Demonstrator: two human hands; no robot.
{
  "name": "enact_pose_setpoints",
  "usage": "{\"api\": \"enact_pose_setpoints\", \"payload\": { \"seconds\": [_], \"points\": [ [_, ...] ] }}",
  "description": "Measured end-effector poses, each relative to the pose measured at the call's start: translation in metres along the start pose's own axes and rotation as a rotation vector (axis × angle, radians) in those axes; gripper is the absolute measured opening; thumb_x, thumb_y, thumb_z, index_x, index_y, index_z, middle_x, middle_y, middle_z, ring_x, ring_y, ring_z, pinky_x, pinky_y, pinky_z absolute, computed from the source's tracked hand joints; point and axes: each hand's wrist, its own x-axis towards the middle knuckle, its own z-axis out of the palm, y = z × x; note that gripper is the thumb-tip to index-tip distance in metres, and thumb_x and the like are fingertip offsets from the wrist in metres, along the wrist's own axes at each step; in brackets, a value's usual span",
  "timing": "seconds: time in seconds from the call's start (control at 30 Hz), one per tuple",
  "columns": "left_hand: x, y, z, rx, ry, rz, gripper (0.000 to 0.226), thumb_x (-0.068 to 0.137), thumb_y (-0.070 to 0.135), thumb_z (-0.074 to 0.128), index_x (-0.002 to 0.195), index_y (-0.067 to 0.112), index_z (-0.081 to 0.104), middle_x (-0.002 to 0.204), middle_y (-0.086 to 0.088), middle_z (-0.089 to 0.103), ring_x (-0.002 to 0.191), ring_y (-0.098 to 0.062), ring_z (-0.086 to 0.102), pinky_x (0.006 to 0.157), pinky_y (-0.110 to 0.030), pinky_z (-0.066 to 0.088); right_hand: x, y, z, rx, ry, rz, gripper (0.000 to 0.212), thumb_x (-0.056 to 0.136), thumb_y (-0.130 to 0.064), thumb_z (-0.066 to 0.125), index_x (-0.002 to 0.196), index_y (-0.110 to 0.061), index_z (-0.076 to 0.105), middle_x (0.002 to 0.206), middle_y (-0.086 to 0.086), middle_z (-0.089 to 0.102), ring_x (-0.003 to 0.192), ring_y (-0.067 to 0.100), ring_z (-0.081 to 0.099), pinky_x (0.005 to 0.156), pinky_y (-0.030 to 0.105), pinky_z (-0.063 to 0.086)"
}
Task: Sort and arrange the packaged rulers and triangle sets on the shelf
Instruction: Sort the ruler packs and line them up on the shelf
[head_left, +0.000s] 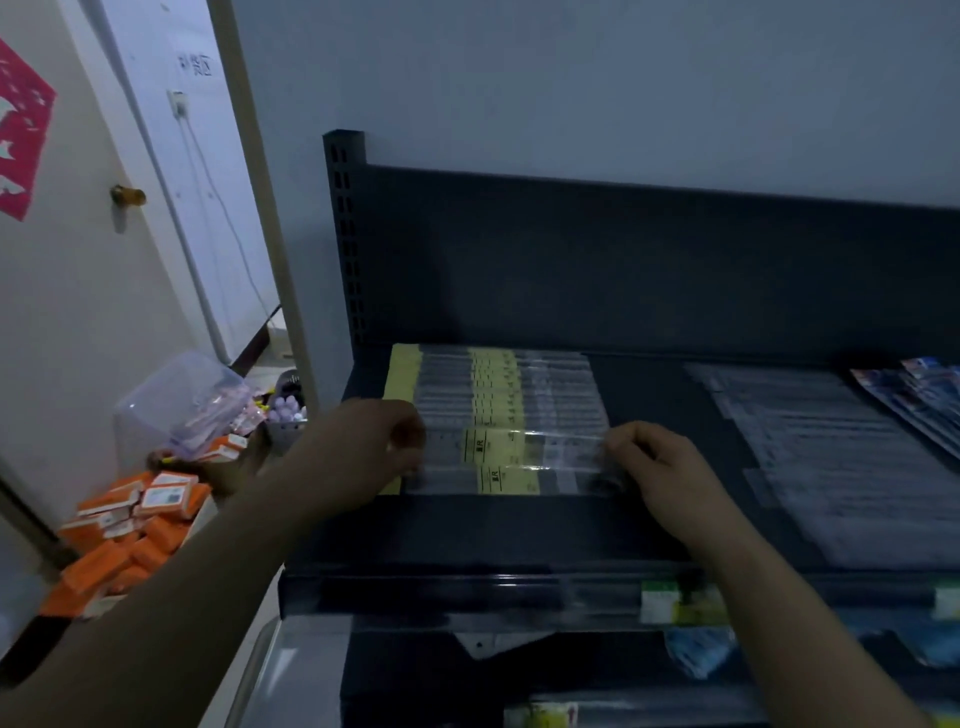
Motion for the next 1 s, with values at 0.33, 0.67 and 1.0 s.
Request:
{"api": "enact_pose_setpoints", "payload": {
  "seconds": [0.33, 0.67, 1.0],
  "points": [
    [-0.027, 0.011, 0.0, 0.064, -0.162, -0.021, 0.024, 0.089, 0.048, 0.057, 0.106, 0.032, 0.056, 0.103, 0.011, 0.058, 0.091, -0.007, 0.055, 0.077, -0.024, 0.048, -0.011, 0.002, -0.011, -0.378, -0.098, -0.01, 0.027, 0.092, -0.025, 0.057, 0.079, -0.004, 0.068, 0.098, 0.012, 0.057, 0.093, 0.015, 0.051, 0.073, 0.013, 0.036],
    [-0.035, 0.011, 0.016, 0.228, -0.133, 0.056, 0.095, 0.068, 0.077, 0.005, 0.148, 0.027, 0.016, 0.156, 0.0, 0.015, 0.142, -0.018, 0.018, 0.114, -0.039, 0.019, -0.011, 0.004, -0.004, -0.575, -0.296, -0.067, 0.073, 0.093, -0.054, 0.04, 0.152, -0.027, 0.007, 0.159, -0.007, -0.006, 0.146, 0.012, -0.004, 0.117, 0.028, 0.003],
    [-0.039, 0.017, 0.015, 0.134, -0.198, -0.079, 0.074, 0.094, 0.056, 0.035, 0.149, 0.015, 0.006, 0.157, -0.004, 0.008, 0.144, -0.019, 0.009, 0.117, -0.038, 0.005, -0.017, -0.001, -0.01, -0.56, -0.401, 0.059, 0.072, 0.099, -0.045, 0.033, 0.15, -0.021, -0.012, 0.154, -0.012, -0.011, 0.143, 0.006, -0.01, 0.117, 0.03, -0.009]
  ]
}}
